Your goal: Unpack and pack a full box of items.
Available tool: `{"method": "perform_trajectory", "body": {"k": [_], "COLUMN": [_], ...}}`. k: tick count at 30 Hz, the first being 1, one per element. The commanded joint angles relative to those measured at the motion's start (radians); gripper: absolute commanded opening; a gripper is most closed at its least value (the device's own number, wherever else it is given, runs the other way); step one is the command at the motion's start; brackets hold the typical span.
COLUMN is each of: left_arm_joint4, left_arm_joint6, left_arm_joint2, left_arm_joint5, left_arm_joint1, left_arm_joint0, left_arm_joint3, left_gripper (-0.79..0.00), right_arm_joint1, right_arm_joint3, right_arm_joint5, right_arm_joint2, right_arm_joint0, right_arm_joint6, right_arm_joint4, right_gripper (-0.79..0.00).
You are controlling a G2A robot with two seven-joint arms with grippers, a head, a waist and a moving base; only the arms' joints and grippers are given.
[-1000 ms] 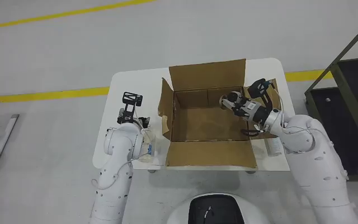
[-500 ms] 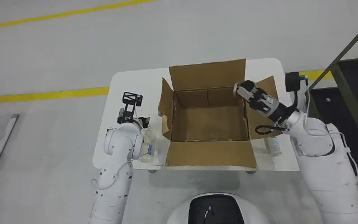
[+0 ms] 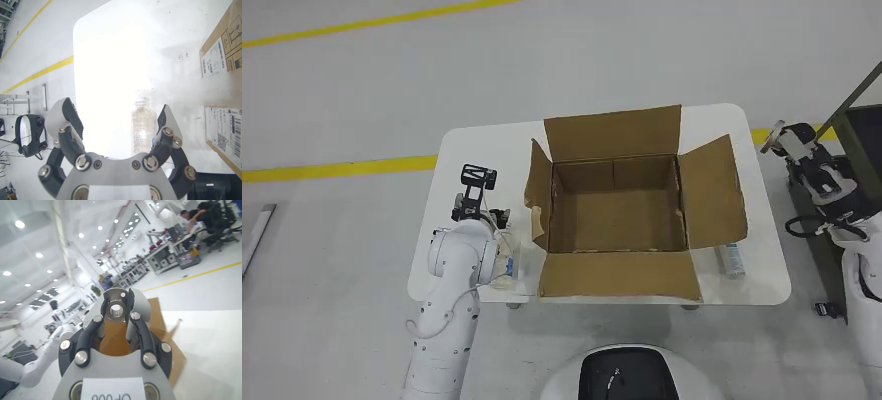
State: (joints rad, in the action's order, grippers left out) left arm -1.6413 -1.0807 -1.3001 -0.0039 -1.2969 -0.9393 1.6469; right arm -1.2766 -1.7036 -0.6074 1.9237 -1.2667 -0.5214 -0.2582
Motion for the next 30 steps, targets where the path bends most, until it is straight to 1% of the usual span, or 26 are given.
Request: {"method": "perform_trajectory", "body": {"k": [1, 5, 8, 10, 12, 15, 19, 23, 30], "left_arm_joint4": [0.0, 0.0, 0.0, 0.0, 0.0, 0.0, 0.0, 0.0, 0.0], "left_arm_joint6": [0.0, 0.0, 0.0, 0.0, 0.0, 0.0, 0.0, 0.0, 0.0], "left_arm_joint2": [0.0, 0.0, 0.0, 0.0, 0.0, 0.0, 0.0, 0.0, 0.0], "left_arm_joint5": [0.0, 0.0, 0.0, 0.0, 0.0, 0.0, 0.0, 0.0, 0.0], "left_arm_joint1": [0.0, 0.0, 0.0, 0.0, 0.0, 0.0, 0.0, 0.0, 0.0], "left_arm_joint0": [0.0, 0.0, 0.0, 0.0, 0.0, 0.0, 0.0, 0.0, 0.0], "left_arm_joint3": [0.0, 0.0, 0.0, 0.0, 0.0, 0.0, 0.0, 0.0, 0.0], "left_gripper": [0.0, 0.0, 0.0, 0.0, 0.0, 0.0, 0.0, 0.0, 0.0], "right_arm_joint1": [0.003, 0.007, 0.01, 0.013, 0.013, 0.017, 0.023, 0.029, 0.036], "right_arm_joint3": [-0.037, -0.059, -0.057, -0.058, -0.053, -0.055, -0.043, -0.023, -0.003], "right_arm_joint5": [0.103, 0.246, 0.342, 0.395, 0.445, 0.494, 0.519, 0.507, 0.501], "right_arm_joint2": [0.018, 0.0, -0.038, -0.065, -0.092, -0.124, -0.155, -0.18, -0.197], "right_arm_joint0": [-0.036, -0.087, -0.11, -0.118, -0.125, -0.13, -0.125, -0.115, -0.113], "right_arm_joint6": [0.028, 0.013, -0.025, -0.047, -0.061, -0.103, -0.169, -0.229, -0.279], "right_arm_joint4": [-0.155, -0.343, -0.479, -0.572, -0.629, -0.735, -0.832, -0.887, -0.919], "right_gripper": [-0.785, -0.785, -0.785, -0.785, -0.785, -0.785, -0.785, -0.785, -0.785]}}
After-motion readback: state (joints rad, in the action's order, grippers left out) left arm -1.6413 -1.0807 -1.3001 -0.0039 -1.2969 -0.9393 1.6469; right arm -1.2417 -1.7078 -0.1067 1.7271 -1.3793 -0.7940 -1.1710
